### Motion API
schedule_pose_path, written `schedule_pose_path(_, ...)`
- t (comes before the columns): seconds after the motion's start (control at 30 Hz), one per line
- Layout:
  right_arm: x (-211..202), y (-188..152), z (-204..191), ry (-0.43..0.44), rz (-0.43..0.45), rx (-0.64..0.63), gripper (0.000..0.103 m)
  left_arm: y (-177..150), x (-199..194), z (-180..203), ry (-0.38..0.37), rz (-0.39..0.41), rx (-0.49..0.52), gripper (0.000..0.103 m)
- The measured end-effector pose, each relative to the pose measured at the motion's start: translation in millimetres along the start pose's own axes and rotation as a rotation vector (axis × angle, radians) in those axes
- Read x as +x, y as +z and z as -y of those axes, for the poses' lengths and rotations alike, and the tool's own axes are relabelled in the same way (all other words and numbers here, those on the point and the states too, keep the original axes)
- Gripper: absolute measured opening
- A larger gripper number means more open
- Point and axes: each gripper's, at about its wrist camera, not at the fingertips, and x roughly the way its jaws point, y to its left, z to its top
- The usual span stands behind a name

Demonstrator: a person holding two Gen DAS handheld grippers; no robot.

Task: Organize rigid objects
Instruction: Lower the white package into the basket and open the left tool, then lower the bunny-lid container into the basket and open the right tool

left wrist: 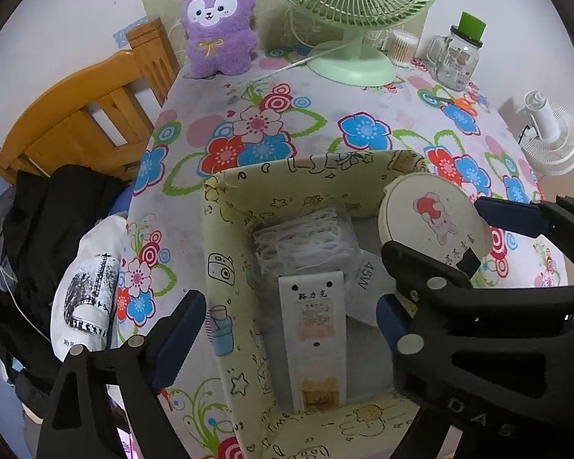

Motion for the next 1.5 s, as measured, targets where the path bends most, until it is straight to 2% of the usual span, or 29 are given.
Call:
schedule_pose_path(0.3, 14, 12, -6, 0.015, 0.000, -0.028, 0.081, 4, 9, -1, 0.007, -0.035, 0.001, 0.094)
schedule_pose_path(0.57, 10, 6, -1, 0.068, -0.004, -0.023, 0.084, 3, 6, 5, 0.018, -0.035, 0.006, 0.095)
schedule_pose_path(1.5, -42, -24, 68, 0.039, 0.047, 0.033, 0.084, 6, -33, 69, 0.004, 0.031, 0.018, 0.095)
